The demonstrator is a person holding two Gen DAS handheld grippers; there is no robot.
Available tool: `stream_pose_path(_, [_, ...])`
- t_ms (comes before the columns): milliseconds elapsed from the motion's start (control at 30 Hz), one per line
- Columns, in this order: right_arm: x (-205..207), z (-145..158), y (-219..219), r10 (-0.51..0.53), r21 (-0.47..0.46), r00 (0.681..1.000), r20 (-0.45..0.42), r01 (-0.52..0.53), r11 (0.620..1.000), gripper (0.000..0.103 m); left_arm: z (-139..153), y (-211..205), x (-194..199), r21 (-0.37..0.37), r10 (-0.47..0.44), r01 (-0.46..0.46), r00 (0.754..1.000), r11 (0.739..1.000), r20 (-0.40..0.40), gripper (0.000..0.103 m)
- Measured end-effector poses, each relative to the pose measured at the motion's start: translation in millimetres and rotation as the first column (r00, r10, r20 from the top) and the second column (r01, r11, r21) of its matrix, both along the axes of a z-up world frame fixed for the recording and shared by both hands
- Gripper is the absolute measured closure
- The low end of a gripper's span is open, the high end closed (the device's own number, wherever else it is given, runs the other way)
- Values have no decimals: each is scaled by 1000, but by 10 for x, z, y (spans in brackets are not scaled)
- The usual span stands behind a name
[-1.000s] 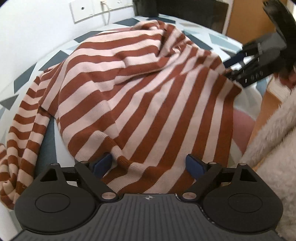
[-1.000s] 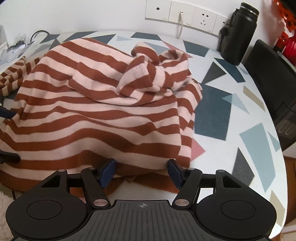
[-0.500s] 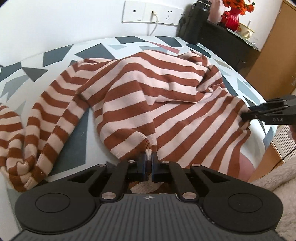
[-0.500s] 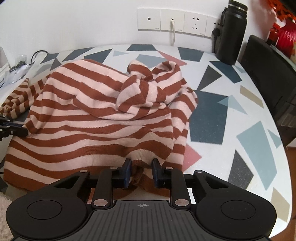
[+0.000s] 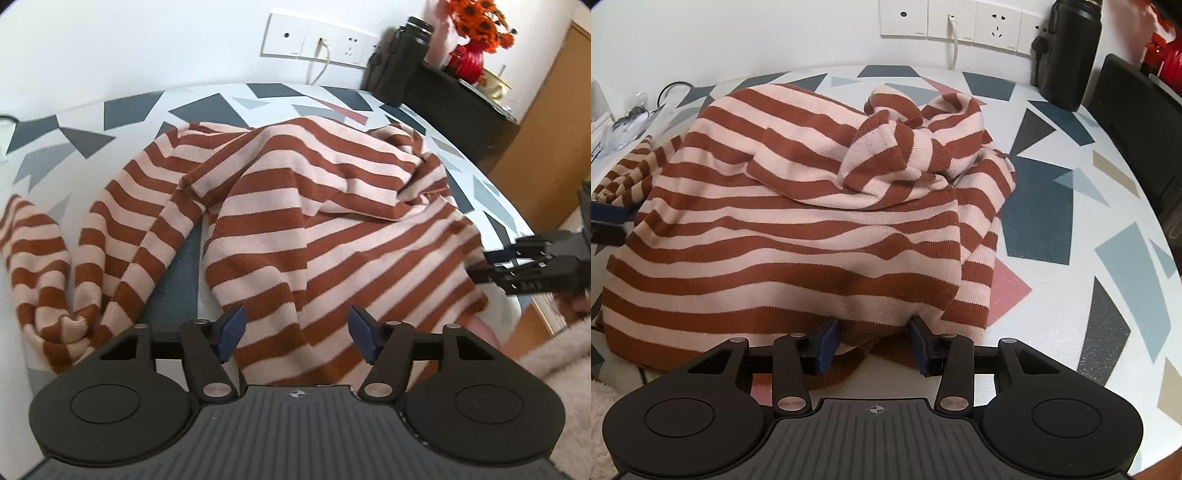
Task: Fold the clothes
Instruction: 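Grasp the sweater hem with the left gripper while the right gripper grasps nearby fabric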
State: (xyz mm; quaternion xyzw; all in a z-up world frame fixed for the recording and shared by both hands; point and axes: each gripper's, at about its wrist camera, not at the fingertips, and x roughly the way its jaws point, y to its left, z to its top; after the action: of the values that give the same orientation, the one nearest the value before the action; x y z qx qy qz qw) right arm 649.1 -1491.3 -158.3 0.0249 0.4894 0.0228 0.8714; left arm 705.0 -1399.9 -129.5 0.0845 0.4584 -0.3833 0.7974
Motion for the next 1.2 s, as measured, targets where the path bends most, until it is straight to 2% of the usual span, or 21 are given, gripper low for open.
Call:
stream_pose_path(67, [-4,-6,11,11,-11,1000,3,-11,1000,66,-20,-16,-74,40,-32,32,999,999,-7,31])
stream_pose_path(267, [10,4,-17,6,11,1000,-2,-6,1000,81,-244,-135,-296,135,-89,89,996,987,0,31])
stream_pose_path(300, [16,6,-27,2,19,1000,-4,-2,1000,83,-263,-151,-333,139,-103,98,994,985,25,36])
stream_pose_path(333, [17,8,-29,1,23,1000,-5,-1,1000,85,-282,-167,-370,143,-118,109,992,984,51,62])
stream_pose_path(400, [13,20,-31,2,29,1000,-4,-2,1000,88,-289,-158,-378,141,-101,88,991,986,83,89])
stream_pose_path(433, [11,26,-32,2,33,1000,-4,-2,999,90,-282,-127,-333,109,-73,67,996,992,51,91])
stream_pose_path(467, [0,46,-39,0,42,1000,-1,0,999,91,-256,-89,-292,75,-44,42,999,996,26,92])
stream_pose_path(567, [-59,204,-91,1,71,1000,24,-3,997,94,-53,-24,-281,12,-7,6,998,1000,60,92])
stream_pose_path(633, [-58,342,-149,-6,98,999,53,0,995,96,143,32,-241,-73,23,-18,998,997,59,92])
stream_pose_path(767, [-54,620,-263,-22,153,994,111,5,988,97,468,80,-93,-240,26,-24,1000,971,5,93])
stream_pose_path(833, [-52,759,-321,-31,180,990,140,6,984,97,609,74,-22,-286,34,-27,999,958,20,93])
stream_pose_path(900, [-50,897,-378,-42,207,985,168,6,978,97,699,33,54,-310,46,-28,998,950,48,93])
stream_pose_path(1033, [52,958,-496,-100,254,974,205,46,966,97,768,-133,256,-322,101,-57,988,945,121,93])
stream_pose_path(1200, [418,849,-474,-123,191,958,259,74,979,97,579,-474,621,-227,185,-126,946,966,265,92])
